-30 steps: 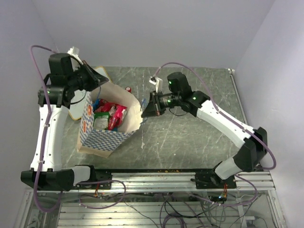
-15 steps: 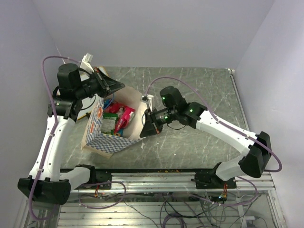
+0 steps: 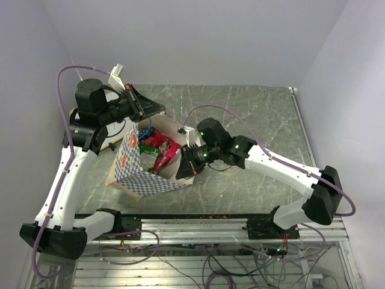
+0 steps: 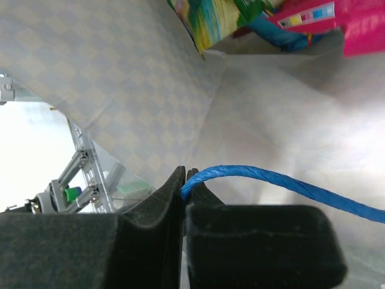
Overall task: Take the snacks out of the paper bag
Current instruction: Adjust the paper bag at the center of the board, then take out the snack from the paper bag.
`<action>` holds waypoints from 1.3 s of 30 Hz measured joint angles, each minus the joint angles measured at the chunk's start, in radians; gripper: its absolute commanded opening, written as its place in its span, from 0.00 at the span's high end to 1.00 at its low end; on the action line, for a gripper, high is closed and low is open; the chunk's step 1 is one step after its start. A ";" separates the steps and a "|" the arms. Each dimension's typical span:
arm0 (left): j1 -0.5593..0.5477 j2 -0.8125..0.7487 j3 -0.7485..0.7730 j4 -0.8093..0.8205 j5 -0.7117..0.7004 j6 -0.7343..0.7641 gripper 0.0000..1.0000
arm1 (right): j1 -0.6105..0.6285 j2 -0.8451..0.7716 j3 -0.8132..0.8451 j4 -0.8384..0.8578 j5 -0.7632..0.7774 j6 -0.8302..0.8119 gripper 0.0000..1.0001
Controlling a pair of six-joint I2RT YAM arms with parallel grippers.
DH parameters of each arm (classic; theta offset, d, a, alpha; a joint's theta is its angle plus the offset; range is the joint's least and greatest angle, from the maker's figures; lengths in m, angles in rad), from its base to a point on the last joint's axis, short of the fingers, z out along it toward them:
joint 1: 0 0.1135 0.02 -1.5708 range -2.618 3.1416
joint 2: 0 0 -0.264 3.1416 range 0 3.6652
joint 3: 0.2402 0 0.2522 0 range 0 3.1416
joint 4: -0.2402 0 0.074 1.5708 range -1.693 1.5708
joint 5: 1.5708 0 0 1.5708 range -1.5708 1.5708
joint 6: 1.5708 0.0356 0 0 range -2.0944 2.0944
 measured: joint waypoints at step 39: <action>-0.039 0.019 0.037 -0.012 -0.054 0.109 0.93 | -0.021 -0.166 -0.031 -0.012 0.345 -1.281 0.31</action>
